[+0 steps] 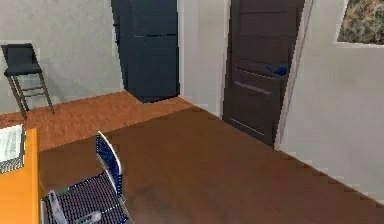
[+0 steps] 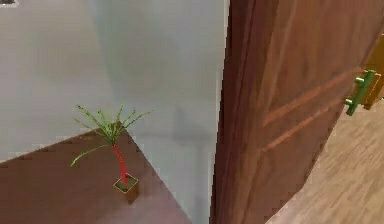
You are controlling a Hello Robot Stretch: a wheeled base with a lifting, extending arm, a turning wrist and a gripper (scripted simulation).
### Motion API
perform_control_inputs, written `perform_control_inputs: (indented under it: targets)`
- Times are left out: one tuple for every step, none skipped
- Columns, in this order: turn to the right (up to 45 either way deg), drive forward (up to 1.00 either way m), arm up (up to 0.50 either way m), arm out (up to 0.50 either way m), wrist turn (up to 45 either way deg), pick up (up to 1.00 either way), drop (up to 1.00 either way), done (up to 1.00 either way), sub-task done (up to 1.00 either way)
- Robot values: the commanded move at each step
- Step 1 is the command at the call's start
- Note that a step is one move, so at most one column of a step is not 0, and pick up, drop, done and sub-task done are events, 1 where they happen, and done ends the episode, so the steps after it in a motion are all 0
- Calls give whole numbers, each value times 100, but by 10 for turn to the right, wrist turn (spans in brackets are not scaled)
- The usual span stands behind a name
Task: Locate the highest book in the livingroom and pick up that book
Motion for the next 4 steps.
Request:
perform_control_inputs:
  targets:
    - [60, 0, 0, 0, 0, 0, 0, 0, 0]
    - [30, 0, 0, 0, 0, 0, 0, 0, 0]
    - [0, 5, 0, 0, 0, 0, 0, 0, 0]
    - [-450, 0, 0, 0, 0, 0, 0, 0, 0]
